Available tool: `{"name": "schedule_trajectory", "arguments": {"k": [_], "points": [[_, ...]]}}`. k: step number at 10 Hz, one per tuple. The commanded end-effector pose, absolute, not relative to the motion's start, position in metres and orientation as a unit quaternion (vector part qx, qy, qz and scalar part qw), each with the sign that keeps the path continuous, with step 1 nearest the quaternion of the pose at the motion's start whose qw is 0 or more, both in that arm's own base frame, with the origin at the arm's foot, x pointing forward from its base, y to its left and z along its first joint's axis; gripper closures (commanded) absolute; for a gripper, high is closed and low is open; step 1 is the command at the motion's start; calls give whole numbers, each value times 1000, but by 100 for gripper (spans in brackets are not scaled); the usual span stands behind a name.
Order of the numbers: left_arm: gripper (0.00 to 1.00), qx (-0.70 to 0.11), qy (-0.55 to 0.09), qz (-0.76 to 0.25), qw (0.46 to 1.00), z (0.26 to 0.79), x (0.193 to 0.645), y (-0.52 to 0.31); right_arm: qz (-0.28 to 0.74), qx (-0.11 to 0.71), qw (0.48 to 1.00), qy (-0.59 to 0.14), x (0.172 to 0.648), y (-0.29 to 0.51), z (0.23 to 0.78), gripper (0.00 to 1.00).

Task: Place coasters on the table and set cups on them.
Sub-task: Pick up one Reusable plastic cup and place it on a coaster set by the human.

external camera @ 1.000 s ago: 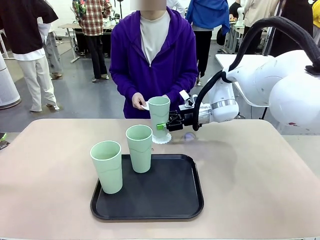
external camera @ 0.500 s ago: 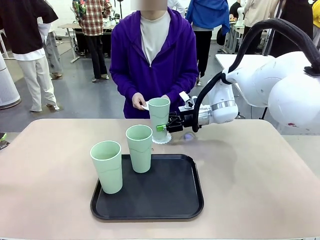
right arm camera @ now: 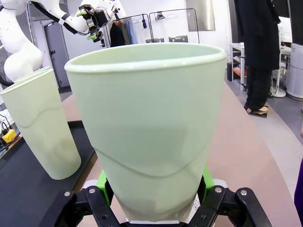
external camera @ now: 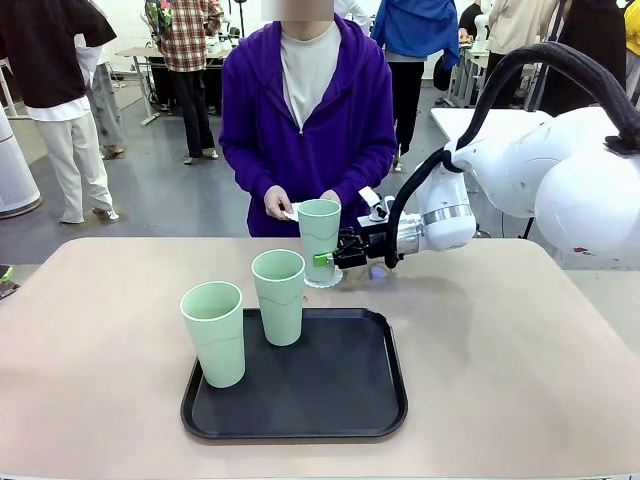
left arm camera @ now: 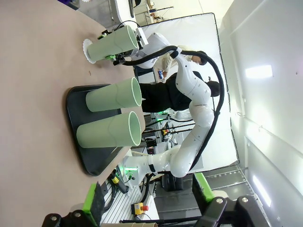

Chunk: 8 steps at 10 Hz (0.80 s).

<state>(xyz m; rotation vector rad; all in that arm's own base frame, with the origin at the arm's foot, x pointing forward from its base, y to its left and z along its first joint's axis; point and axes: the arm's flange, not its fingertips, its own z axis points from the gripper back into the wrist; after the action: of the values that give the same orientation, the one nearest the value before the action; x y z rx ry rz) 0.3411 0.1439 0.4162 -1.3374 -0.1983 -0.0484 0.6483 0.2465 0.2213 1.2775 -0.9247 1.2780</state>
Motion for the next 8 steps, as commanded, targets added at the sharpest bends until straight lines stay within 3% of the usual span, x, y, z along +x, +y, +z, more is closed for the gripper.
{"name": "schedule_trajectory", "arguments": {"k": [1,7,8], "points": [[0,-623,-97,-27,776,418,340,145,543,537,518,-384,652,244,220,18],[0,-623,-97,-27,776,418,340,145,543,546,518,-372,653,244,214,18],[0,-623,-97,-27,776,418,340,145,541,547,519,-371,654,244,213,6]]}}
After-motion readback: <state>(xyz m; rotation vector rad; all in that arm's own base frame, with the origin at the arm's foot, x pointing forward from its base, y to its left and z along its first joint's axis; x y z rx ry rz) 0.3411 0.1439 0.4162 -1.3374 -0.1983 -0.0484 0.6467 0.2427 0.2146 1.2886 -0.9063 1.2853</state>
